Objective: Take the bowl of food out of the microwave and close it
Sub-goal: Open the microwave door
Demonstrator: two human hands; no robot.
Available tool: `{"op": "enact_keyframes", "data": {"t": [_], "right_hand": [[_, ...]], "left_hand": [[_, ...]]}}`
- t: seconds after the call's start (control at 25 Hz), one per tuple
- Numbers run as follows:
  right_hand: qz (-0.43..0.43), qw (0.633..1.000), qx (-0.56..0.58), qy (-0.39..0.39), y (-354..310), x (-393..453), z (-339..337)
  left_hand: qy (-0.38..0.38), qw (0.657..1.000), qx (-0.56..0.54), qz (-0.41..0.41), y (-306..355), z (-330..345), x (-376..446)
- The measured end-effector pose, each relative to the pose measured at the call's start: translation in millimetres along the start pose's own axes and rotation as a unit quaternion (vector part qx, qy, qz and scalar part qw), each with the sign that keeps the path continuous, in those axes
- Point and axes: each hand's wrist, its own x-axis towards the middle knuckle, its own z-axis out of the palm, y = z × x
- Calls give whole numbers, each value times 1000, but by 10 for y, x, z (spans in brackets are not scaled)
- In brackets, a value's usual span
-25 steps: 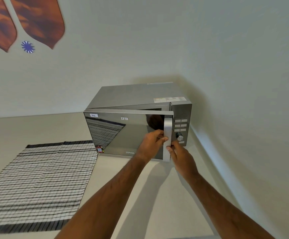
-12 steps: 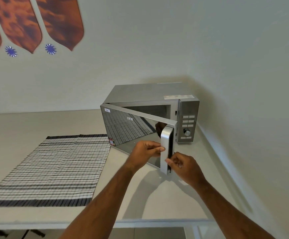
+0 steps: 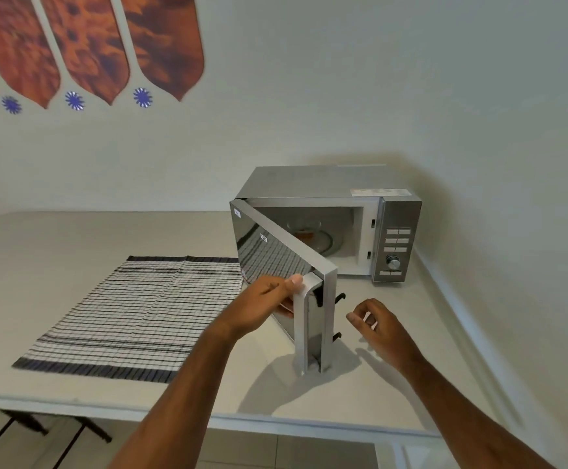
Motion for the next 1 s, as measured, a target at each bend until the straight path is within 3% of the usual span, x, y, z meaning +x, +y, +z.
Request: {"op": "enact_keyframes", "data": {"t": [0.28, 0.56, 0.72, 0.88, 1.0], "right_hand": [[12, 998, -33, -60, 40, 100, 192], [22, 988, -149, -46, 146, 349, 293], [21, 977, -203, -63, 198, 460, 316], [14, 972, -222, -71, 214, 559, 318], [7, 968, -241, -75, 203, 628, 305]], "left_hand": [[105, 984, 125, 70, 146, -449, -321], [193, 969, 148, 47, 86, -855, -676], [280, 933, 225, 22, 333, -968, -663], [261, 916, 299, 68, 778, -734, -416], [203, 950, 232, 55, 911, -257, -88]]}}
